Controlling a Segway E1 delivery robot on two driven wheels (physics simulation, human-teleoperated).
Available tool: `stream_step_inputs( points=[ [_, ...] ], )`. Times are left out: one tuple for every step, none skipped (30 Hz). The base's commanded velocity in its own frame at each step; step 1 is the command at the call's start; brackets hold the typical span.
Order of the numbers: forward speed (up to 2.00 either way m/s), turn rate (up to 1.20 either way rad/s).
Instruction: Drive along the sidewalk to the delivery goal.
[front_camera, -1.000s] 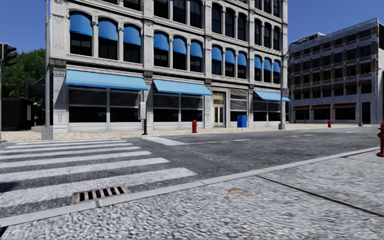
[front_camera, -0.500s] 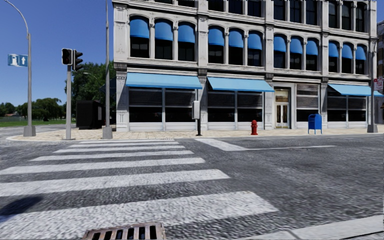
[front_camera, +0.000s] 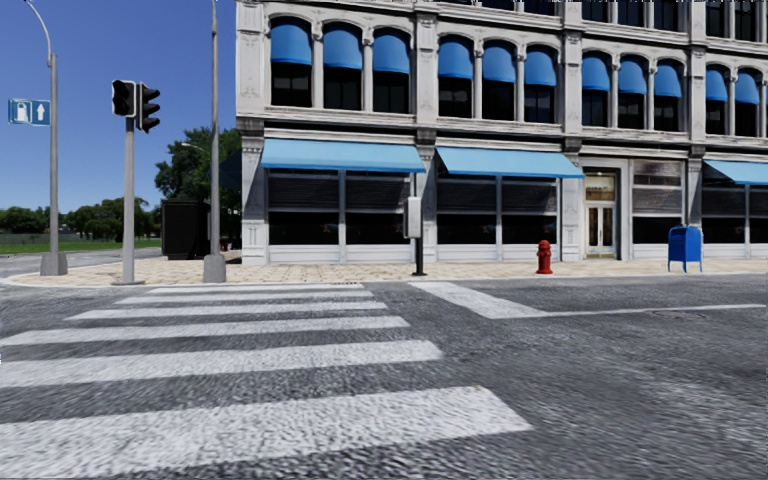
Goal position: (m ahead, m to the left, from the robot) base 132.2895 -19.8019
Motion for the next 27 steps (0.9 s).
stream_step_inputs(
  points=[
    [2.00,0.72],
    [2.00,0.70],
    [2.00,0.50],
    [2.00,0.50],
    [2.00,0.23],
    [2.00,0.16],
    [2.00,0.14],
    [2.00,0.13],
    [2.00,0.13],
    [2.00,0.06],
    [2.00,0.03],
    [2.00,0.02],
    [2.00,0.02],
    [2.00,0.01],
    [2.00,0.01],
    [2.00,0.01],
    [2.00,0.01],
    [2.00,0.01],
    [2.00,0.13],
    [2.00,0.28],
    [2.00,0.28],
    [2.00,0.40],
    [2.00,0.45],
    [2.00,0.46],
    [2.00,0.46],
    [2.00,0.46],
    [2.00,0.46]
  ],
)
